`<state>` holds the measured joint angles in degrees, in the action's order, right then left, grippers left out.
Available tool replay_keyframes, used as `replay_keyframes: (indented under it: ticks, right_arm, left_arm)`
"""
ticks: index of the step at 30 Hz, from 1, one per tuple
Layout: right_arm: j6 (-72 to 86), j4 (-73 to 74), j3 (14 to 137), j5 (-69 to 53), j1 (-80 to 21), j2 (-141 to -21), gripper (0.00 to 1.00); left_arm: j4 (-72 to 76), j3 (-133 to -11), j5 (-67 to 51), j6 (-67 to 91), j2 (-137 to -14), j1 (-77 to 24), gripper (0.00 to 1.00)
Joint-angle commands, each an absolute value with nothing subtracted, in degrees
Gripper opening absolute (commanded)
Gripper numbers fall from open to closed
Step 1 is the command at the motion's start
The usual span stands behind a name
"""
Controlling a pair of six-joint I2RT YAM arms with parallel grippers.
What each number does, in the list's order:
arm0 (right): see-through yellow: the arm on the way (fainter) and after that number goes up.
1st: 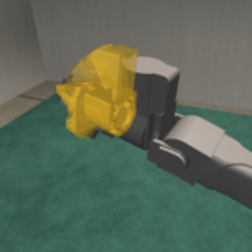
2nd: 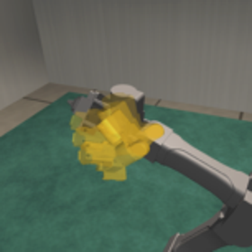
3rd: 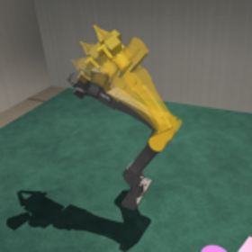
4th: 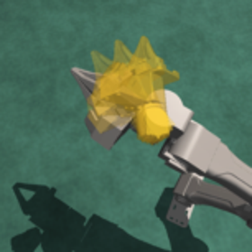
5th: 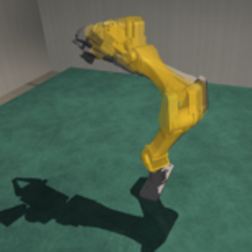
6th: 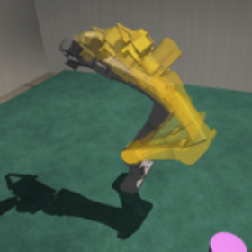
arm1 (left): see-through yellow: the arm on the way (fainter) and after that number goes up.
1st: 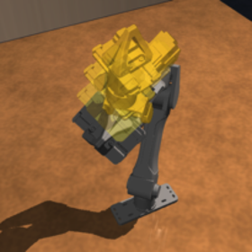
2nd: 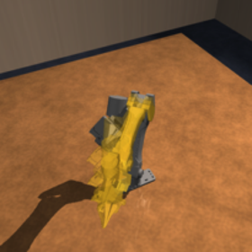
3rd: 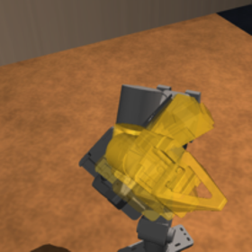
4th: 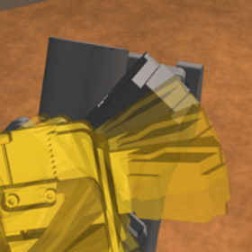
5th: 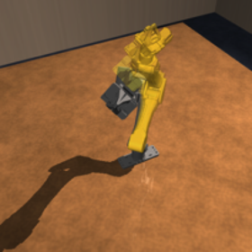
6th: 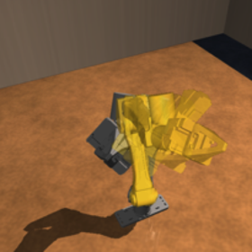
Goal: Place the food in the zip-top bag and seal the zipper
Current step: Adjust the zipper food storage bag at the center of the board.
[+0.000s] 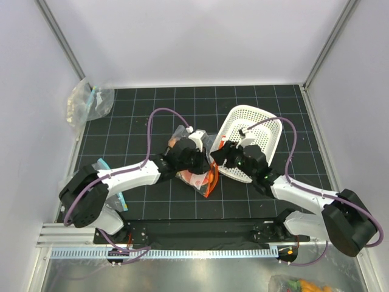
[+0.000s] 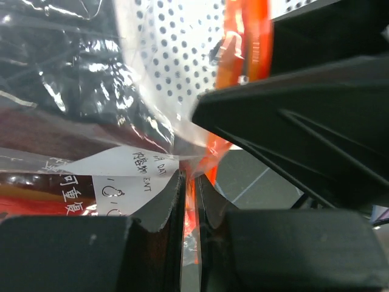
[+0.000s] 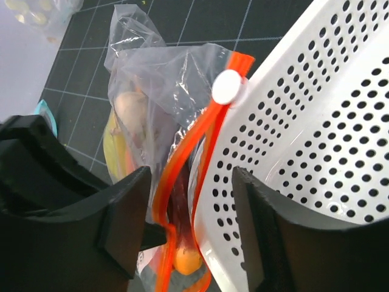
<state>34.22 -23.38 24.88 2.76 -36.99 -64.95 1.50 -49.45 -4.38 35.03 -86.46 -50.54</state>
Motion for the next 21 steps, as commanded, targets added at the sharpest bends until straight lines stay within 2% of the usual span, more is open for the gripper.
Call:
replay_keyframes:
  ticks: [1, 4, 5, 6, 9, 11, 15, 16, 18, 21]
  right_arm:
    - [33.7, -25.3, 28.7, 2.0, -36.7, -66.7, 0.60]
    - [31.2, -25.5, 30.0, -2.0, -36.7, -68.0, 0.24]
    - [30.3, -25.3, 30.2, -2.8, -36.7, -67.9, 0.06]
    - [29.7, -25.0, 30.8, -3.3, -36.9, -67.7, 0.01]
    - [27.1, -22.7, 31.9, -4.6, -37.9, -65.6, 0.01]
    - [24.4, -21.5, 33.0, -8.2, -38.8, -64.3, 0.01]
    - [17.9, -14.2, 38.7, -14.1, -43.8, -63.6, 0.01]
    - [16.9, -12.2, 40.2, -14.9, -44.7, -63.5, 0.01]
    - [14.5, -9.1, 42.7, -17.6, -46.1, -63.3, 0.01]
    - [12.6, -4.7, 44.0, -22.0, -46.7, -62.7, 0.01]
  left_arm:
    - [4.1, -49.6, -4.9, 33.9, -81.5, -50.5, 0.14]
    - [2.3, -49.6, -5.7, 33.5, -78.2, -50.5, 0.18]
    - [0.3, -49.7, -5.7, 33.4, -77.0, -50.6, 0.20]
    - [-1.4, -50.4, -5.3, 33.2, -74.5, -50.5, 0.22]
    - [-8.9, -51.8, 1.6, 32.1, -68.4, -50.5, 0.27]
    - [-13.8, -51.9, 9.0, 30.9, -61.6, -50.6, 0.36]
    - [-13.1, -48.3, 12.7, 29.4, -51.9, -50.5, 0.68]
    - [-10.4, -46.9, 12.3, 29.8, -50.6, -50.5, 0.80]
    - [-8.5, -44.6, 10.8, 29.5, -47.6, -50.5, 0.88]
    - [-7.0, -43.1, 11.7, 28.0, -45.4, -50.6, 0.90]
